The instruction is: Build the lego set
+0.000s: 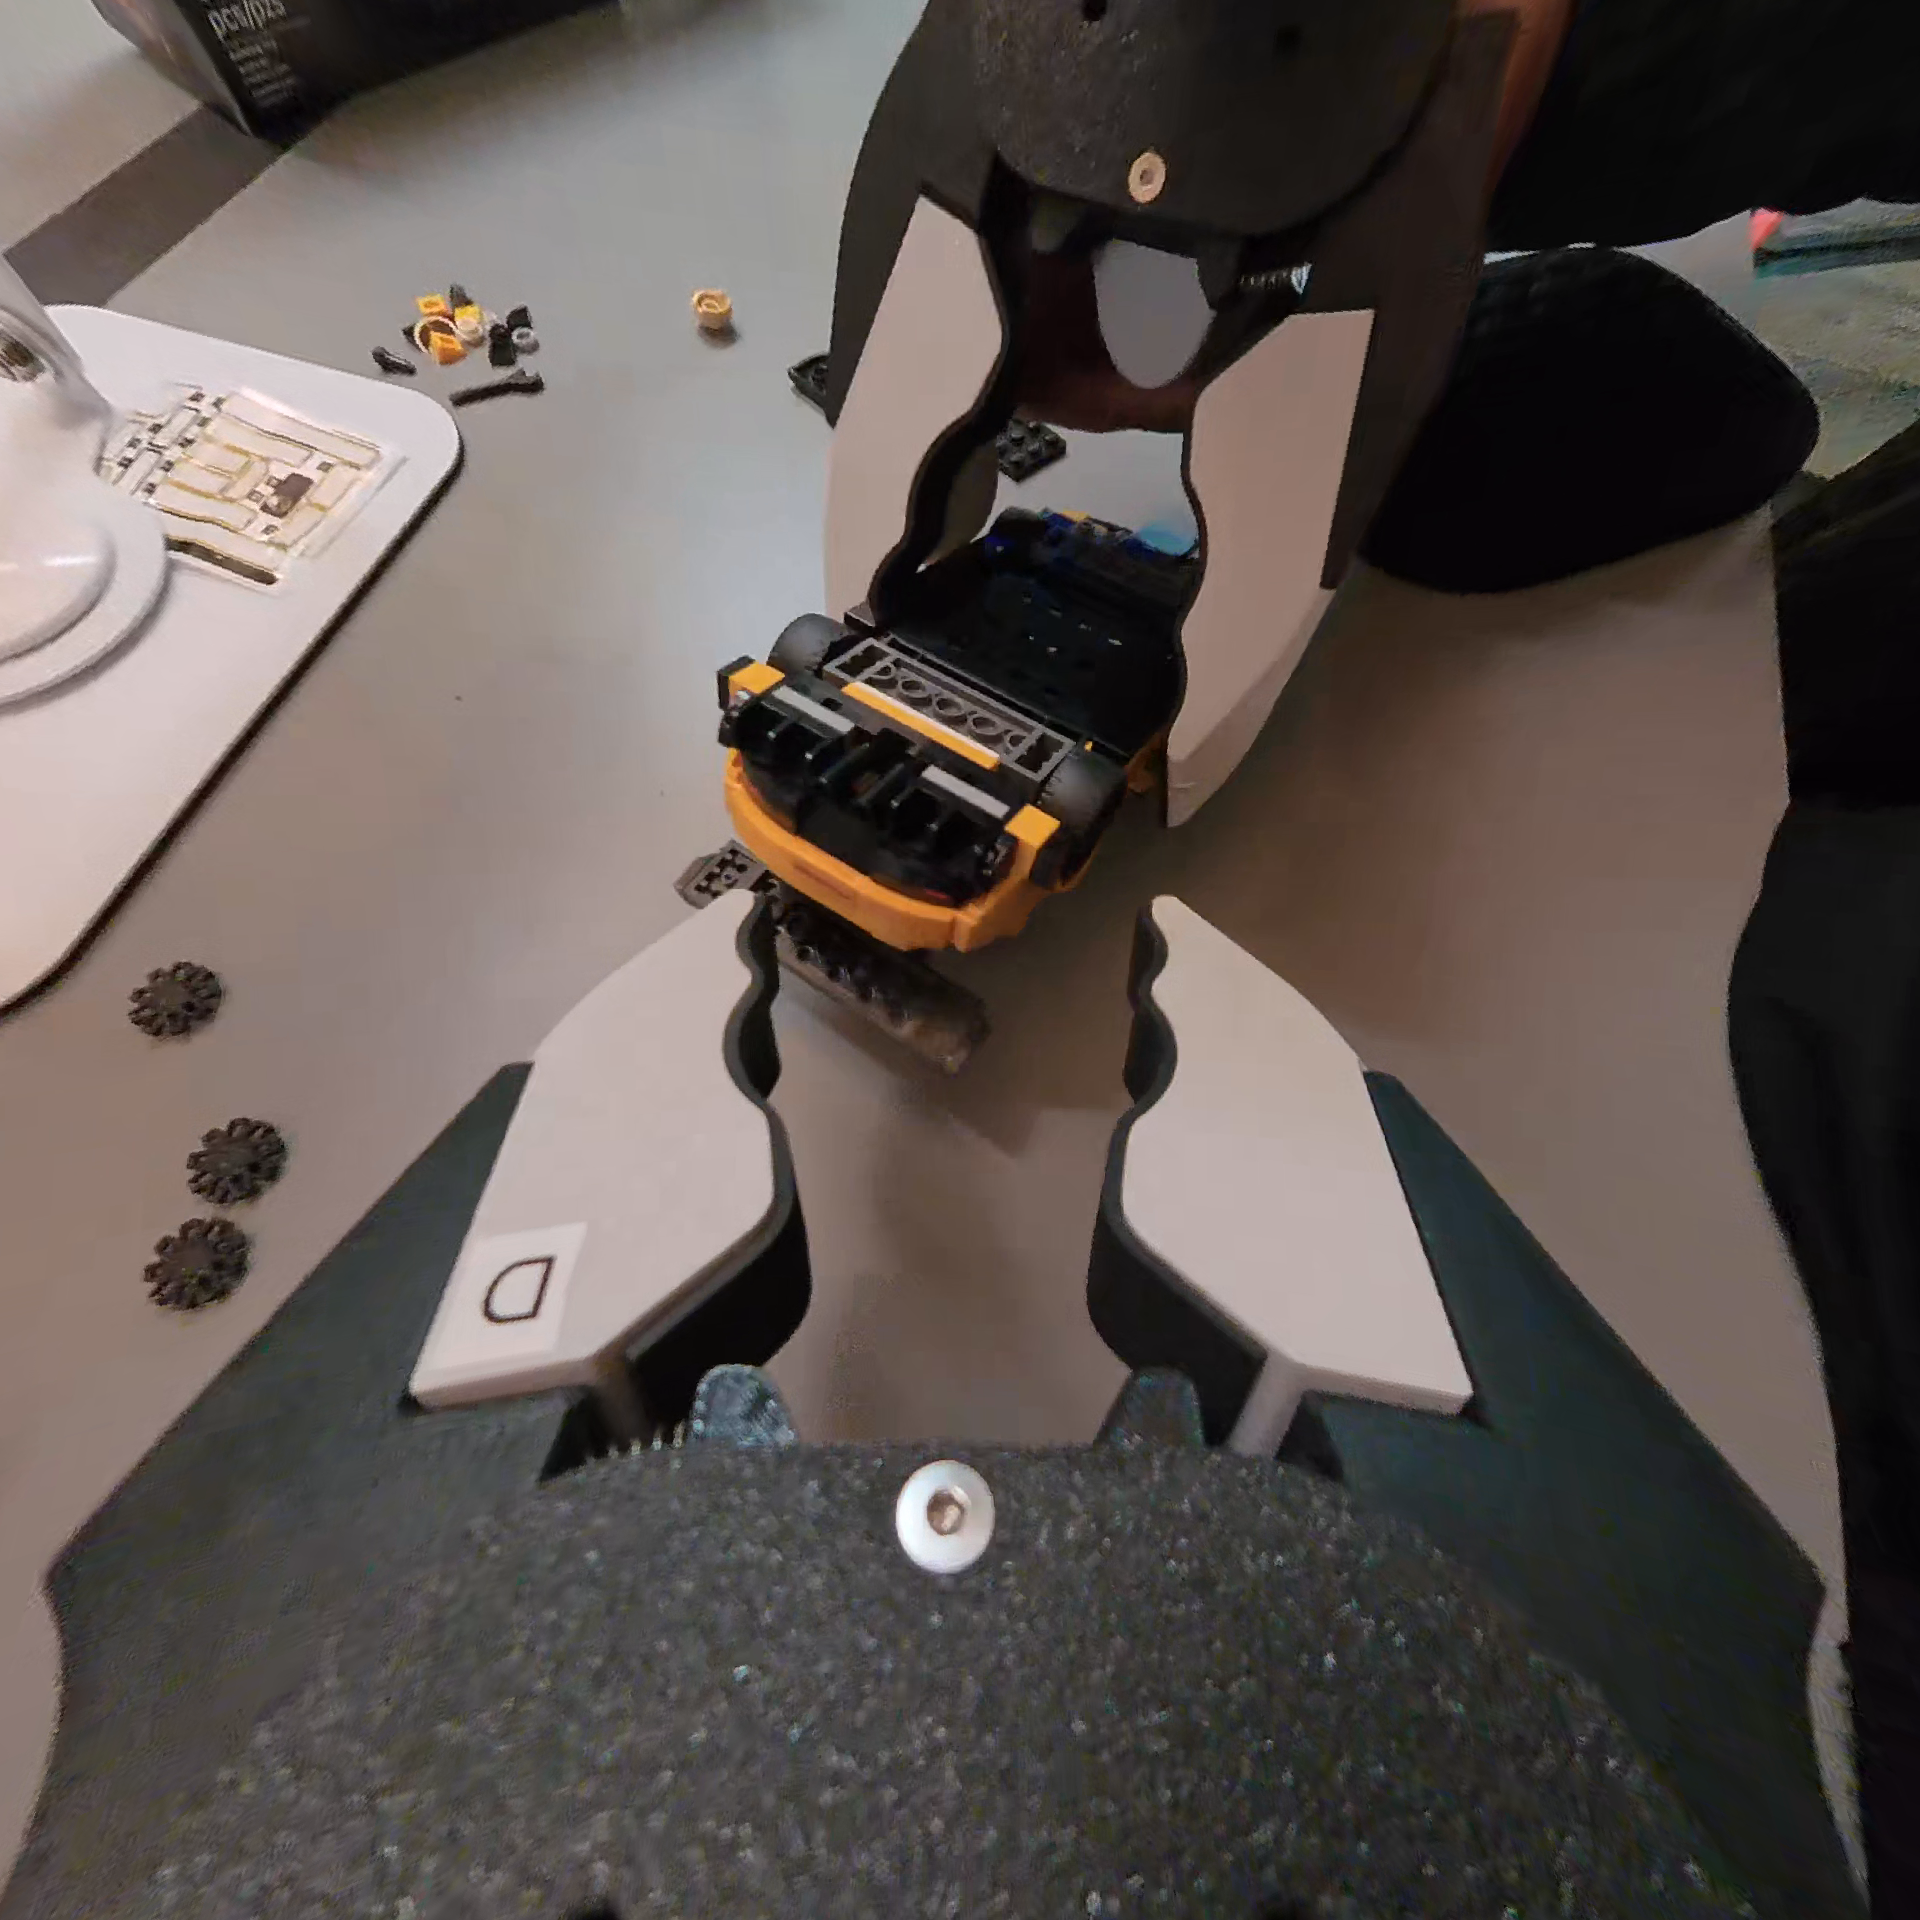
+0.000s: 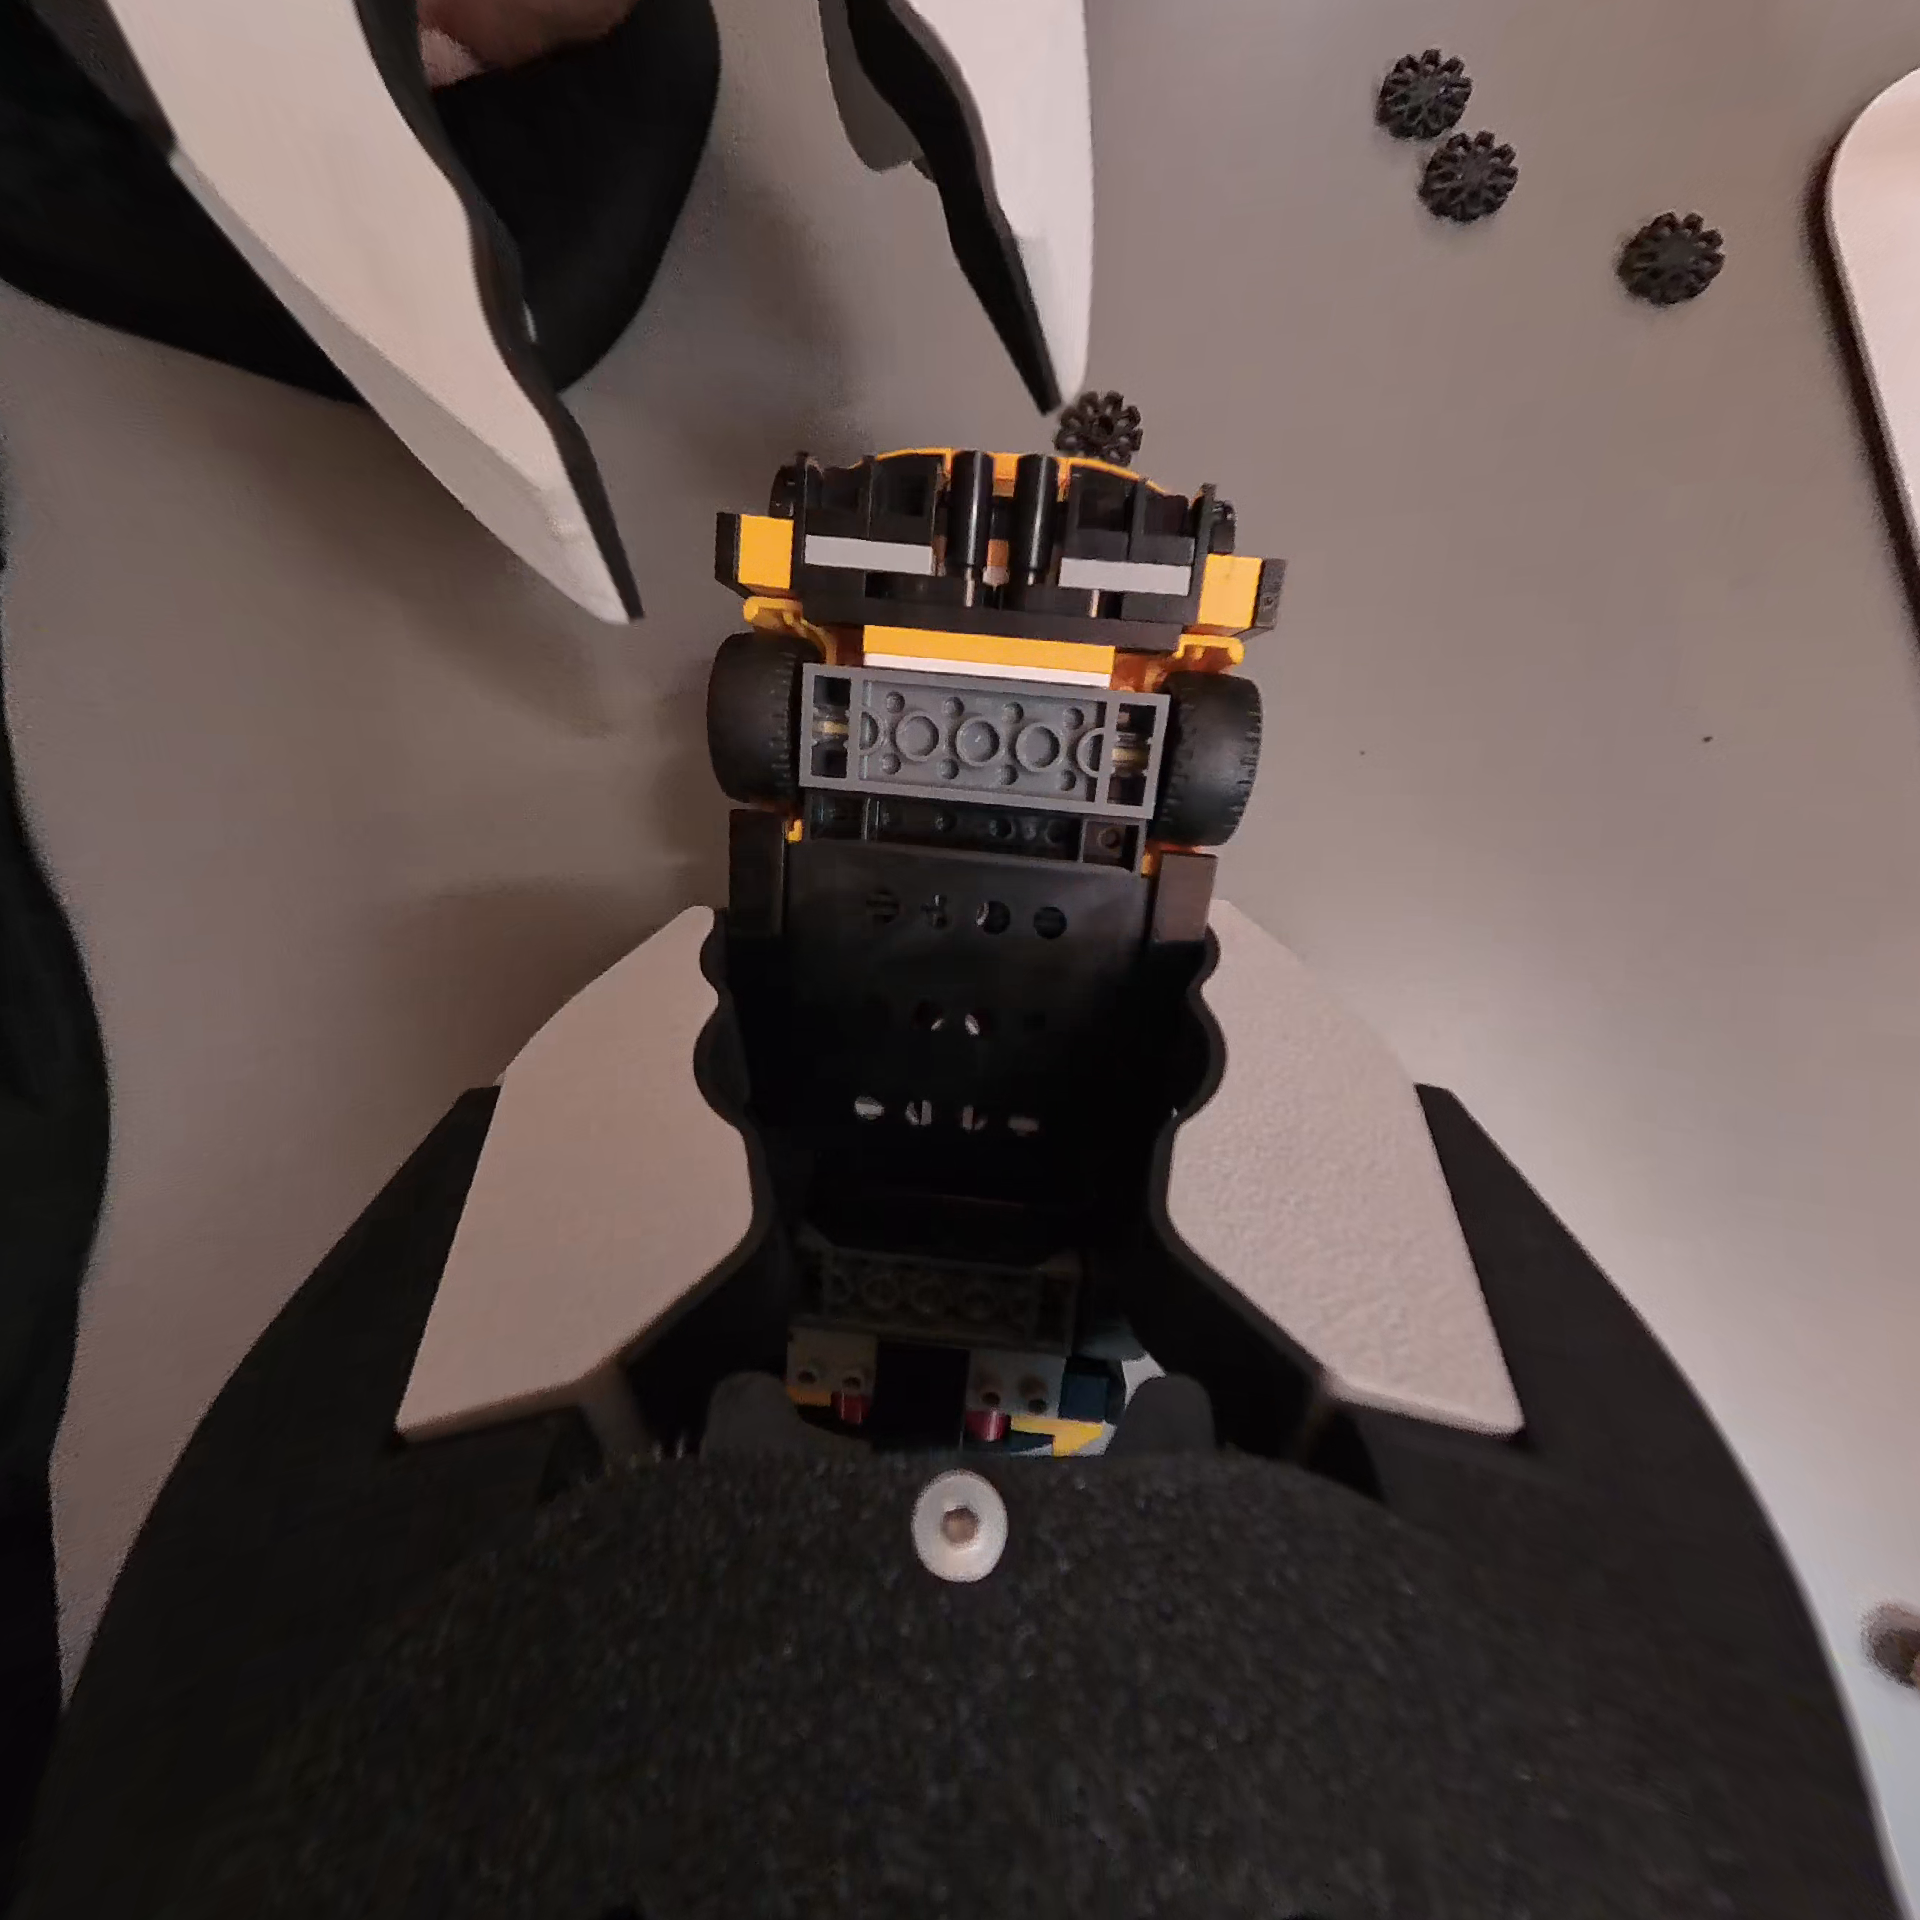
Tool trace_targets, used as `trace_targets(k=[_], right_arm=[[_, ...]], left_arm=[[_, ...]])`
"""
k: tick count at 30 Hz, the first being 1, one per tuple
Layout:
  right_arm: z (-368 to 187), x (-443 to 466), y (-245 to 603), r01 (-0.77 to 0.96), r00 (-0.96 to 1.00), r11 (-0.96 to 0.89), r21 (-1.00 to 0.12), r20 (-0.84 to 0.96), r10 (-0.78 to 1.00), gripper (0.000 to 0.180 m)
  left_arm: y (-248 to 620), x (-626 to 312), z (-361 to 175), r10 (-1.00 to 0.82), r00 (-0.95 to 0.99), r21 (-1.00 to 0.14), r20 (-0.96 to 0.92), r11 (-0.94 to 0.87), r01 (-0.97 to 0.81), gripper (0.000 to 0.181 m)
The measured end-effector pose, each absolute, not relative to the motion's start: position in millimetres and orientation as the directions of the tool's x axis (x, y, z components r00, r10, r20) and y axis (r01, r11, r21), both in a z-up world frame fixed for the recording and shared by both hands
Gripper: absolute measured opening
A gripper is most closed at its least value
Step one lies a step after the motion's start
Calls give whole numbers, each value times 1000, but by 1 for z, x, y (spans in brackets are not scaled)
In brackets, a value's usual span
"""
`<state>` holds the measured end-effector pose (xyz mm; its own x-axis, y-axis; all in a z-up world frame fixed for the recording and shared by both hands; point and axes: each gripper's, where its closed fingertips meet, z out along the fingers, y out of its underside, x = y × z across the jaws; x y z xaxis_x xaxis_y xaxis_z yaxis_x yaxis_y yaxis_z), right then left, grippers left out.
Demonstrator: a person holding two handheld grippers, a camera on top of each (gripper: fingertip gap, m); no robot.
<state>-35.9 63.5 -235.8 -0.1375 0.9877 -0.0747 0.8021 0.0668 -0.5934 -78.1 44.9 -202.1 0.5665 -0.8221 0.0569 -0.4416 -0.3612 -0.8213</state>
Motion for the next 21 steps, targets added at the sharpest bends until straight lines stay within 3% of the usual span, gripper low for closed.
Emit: trace_targets(k=[15, 21], right_arm=[[-241, -39, 61, 817, -163, 68, -573, -115, 980, 81], [-233, -41, 65, 790, -163, 51, -611, -130, 978, 90]], left_arm=[[47, -75, -220, -818, 574, -804, 46, -371, -465, 64], [47, -74, -218, -816, 576, -812, 52, -370, -451, 63]])
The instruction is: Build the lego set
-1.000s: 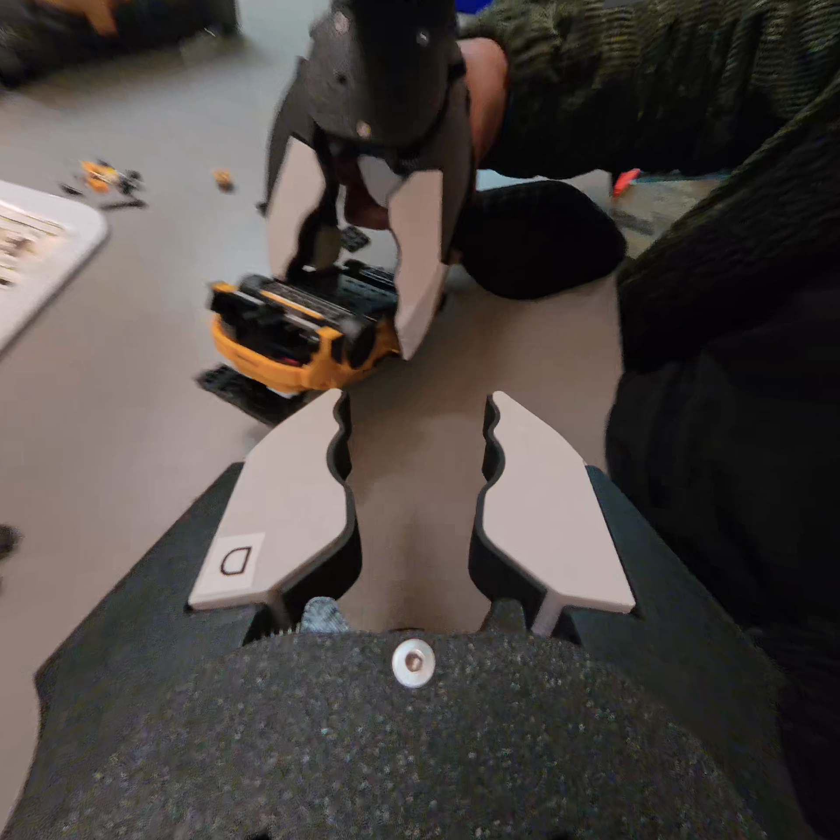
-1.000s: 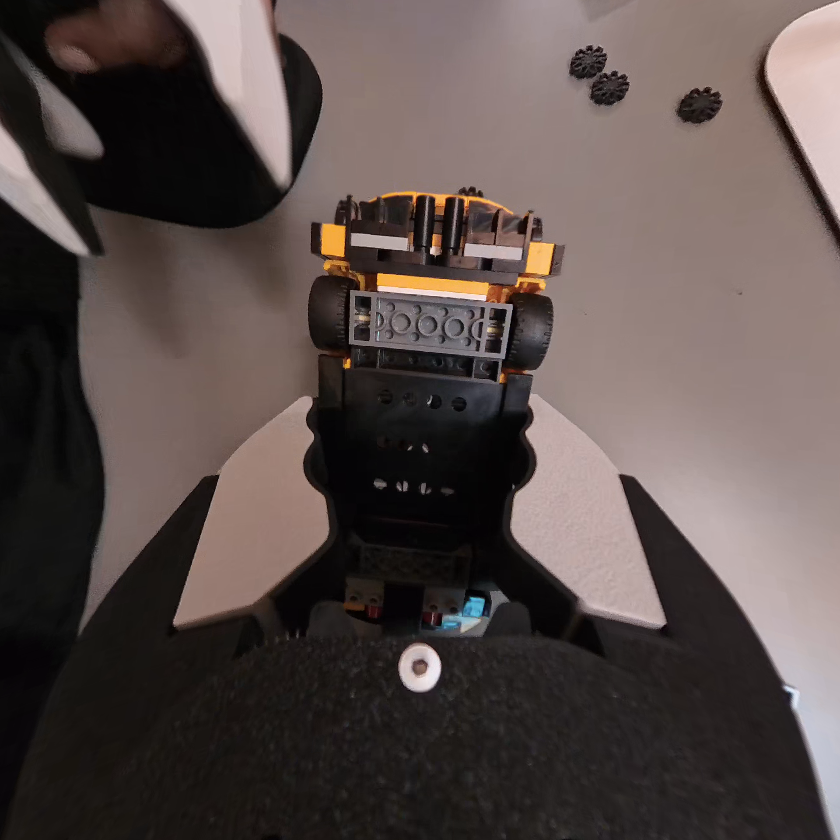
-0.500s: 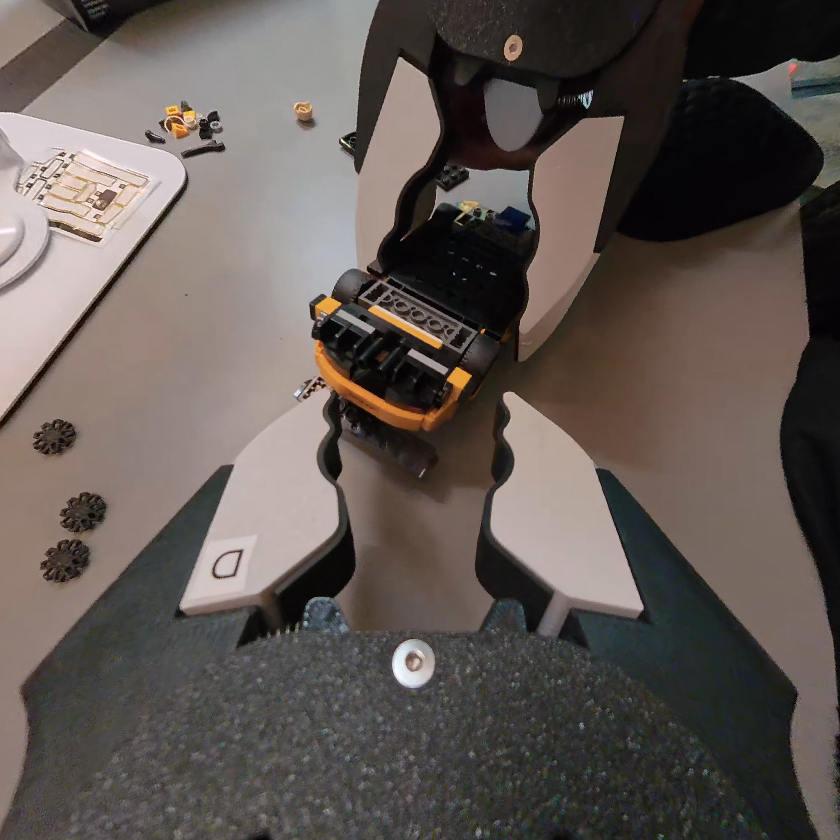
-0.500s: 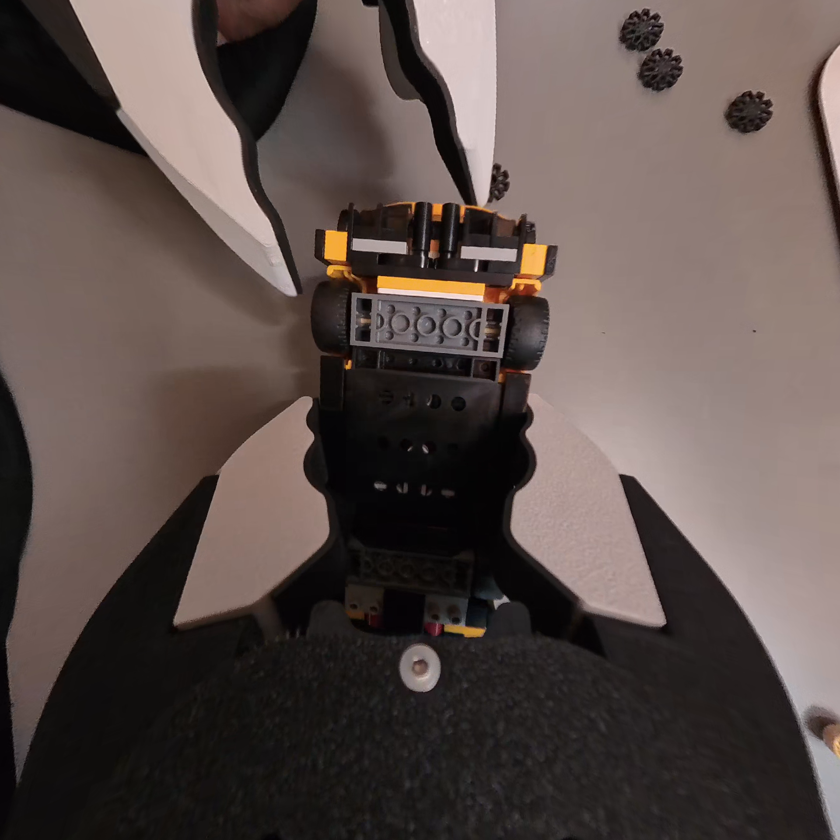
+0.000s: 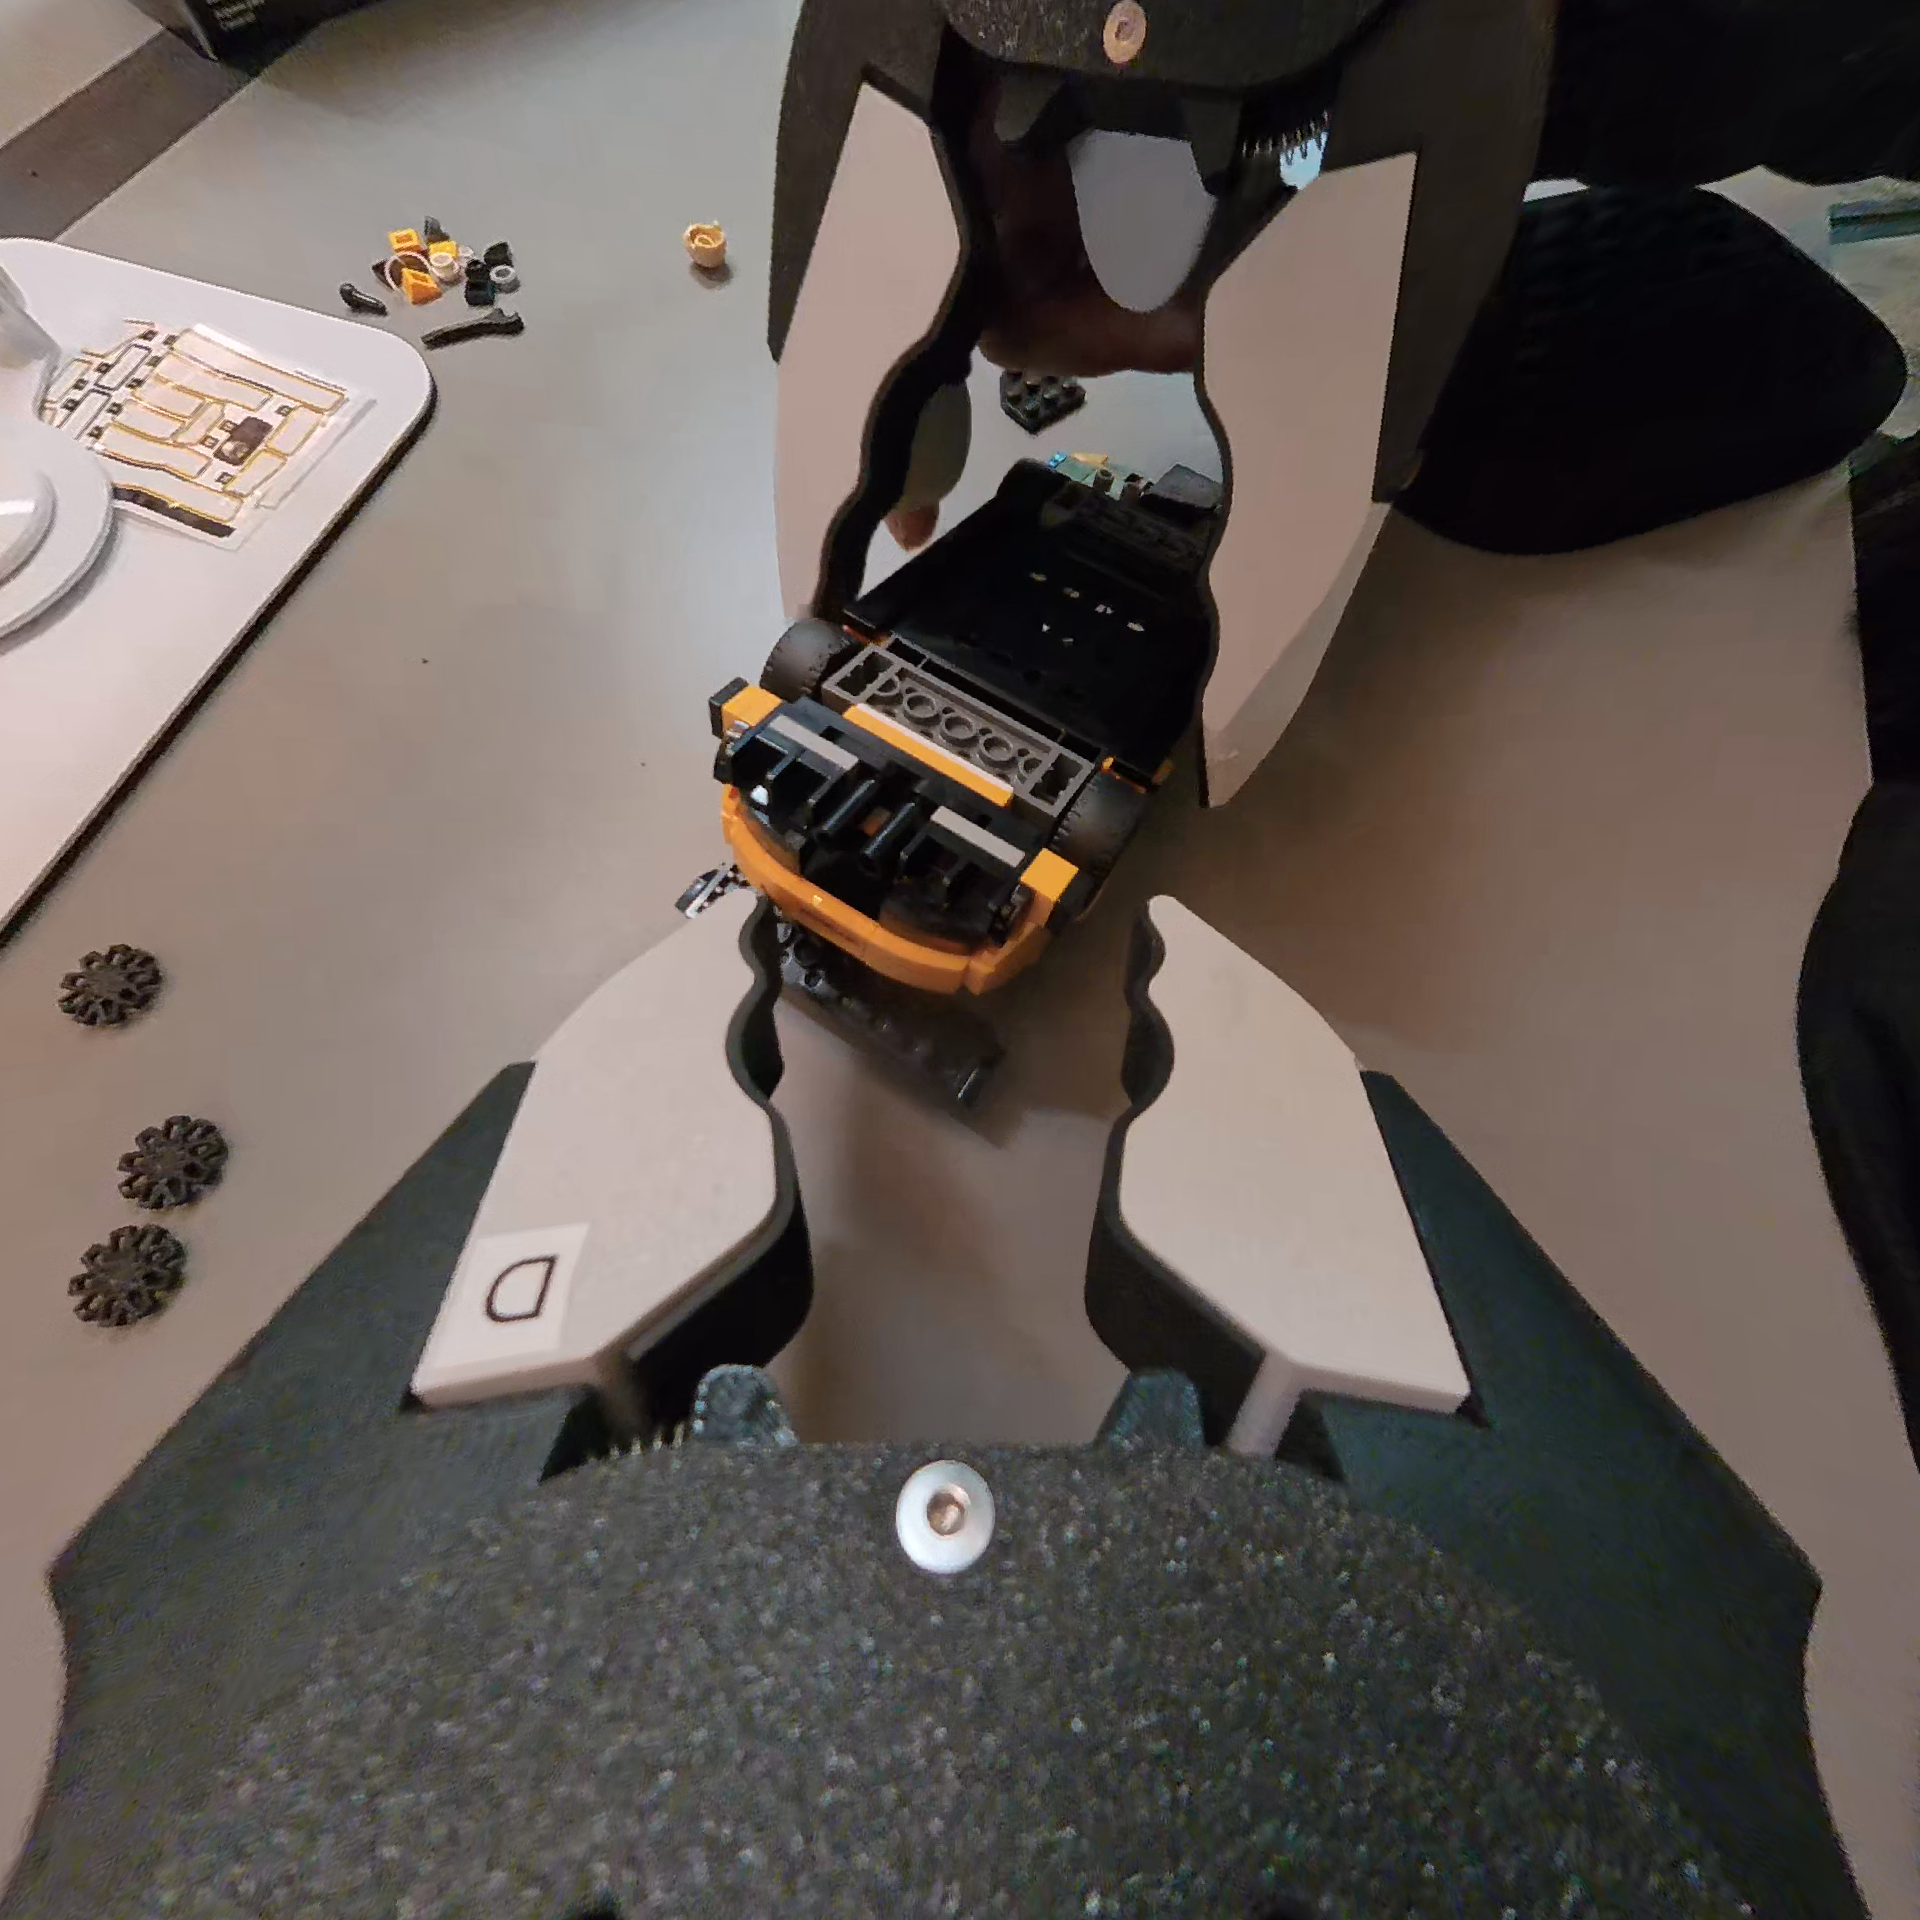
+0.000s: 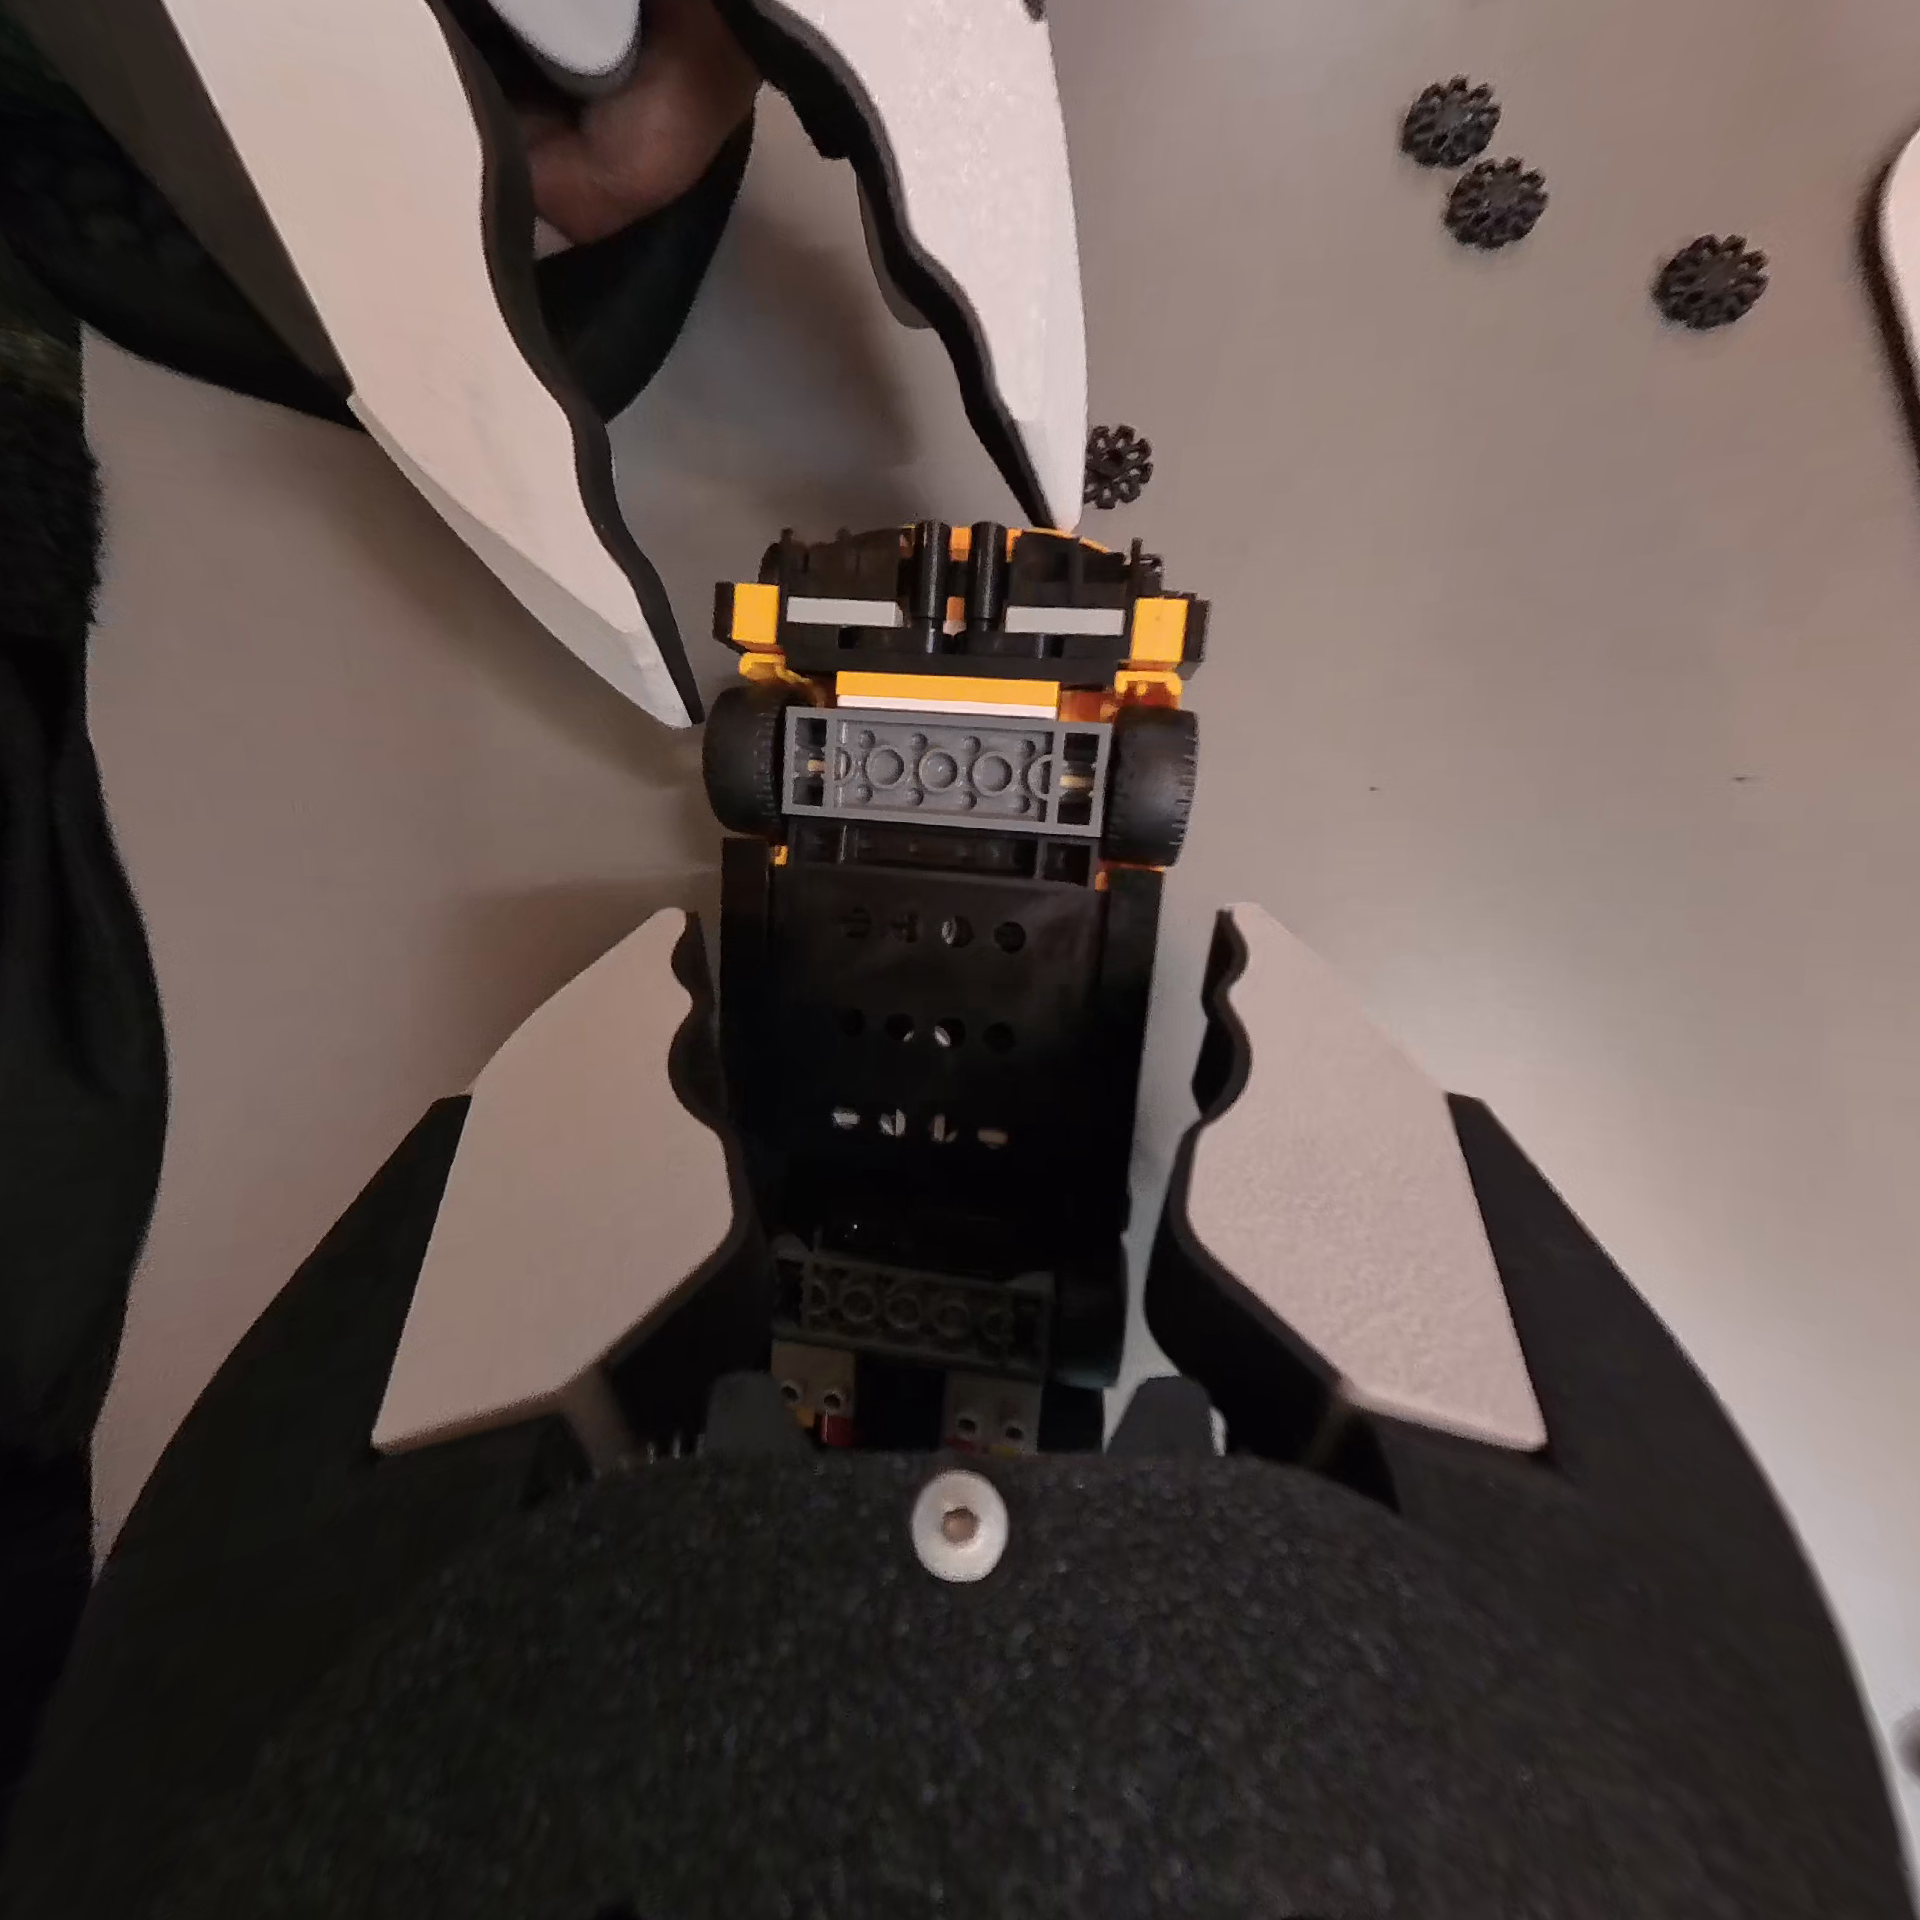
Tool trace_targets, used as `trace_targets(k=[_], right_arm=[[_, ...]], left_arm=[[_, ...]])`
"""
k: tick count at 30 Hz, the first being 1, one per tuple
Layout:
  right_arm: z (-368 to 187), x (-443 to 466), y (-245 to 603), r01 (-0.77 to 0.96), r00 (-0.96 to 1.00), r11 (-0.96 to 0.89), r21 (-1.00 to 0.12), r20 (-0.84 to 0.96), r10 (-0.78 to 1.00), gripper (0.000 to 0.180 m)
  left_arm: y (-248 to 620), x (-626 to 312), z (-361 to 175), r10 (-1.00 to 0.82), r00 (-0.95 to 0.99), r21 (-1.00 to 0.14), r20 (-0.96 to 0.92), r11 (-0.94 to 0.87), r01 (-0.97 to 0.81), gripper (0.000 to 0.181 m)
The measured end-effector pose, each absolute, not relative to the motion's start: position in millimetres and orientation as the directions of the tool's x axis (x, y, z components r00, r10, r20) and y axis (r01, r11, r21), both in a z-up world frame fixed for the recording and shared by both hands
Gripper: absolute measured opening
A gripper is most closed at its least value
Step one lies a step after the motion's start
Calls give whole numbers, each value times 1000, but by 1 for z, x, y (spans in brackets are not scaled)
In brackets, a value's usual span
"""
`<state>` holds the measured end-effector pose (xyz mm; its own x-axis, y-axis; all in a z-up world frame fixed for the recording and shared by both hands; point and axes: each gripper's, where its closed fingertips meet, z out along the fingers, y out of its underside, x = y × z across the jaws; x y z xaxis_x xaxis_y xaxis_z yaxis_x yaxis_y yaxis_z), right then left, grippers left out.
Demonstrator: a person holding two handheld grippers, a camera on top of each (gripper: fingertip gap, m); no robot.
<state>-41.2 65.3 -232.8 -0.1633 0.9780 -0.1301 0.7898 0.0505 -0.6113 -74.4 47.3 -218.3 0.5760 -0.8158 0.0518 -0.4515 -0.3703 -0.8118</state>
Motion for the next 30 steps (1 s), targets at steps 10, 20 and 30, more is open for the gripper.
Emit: trace_targets(k=[10, 20, 30], right_arm=[[-155, 53, 140, 591, 71, 50, -805, 113, 991, 62], [-254, 95, 134, 833, -5, 61, -550, 103, 995, 49], [-257, 93, 133, 854, -82, 69, -516, -3, 997, 24]], left_arm=[[59, -89, -171, -760, 649, -922, -23, -235, -308, 51], [65, -77, -154, -750, 655, -929, -95, -170, -329, 36], [61, -51, -149, -796, 593, -916, -118, -144, -375, 36]])
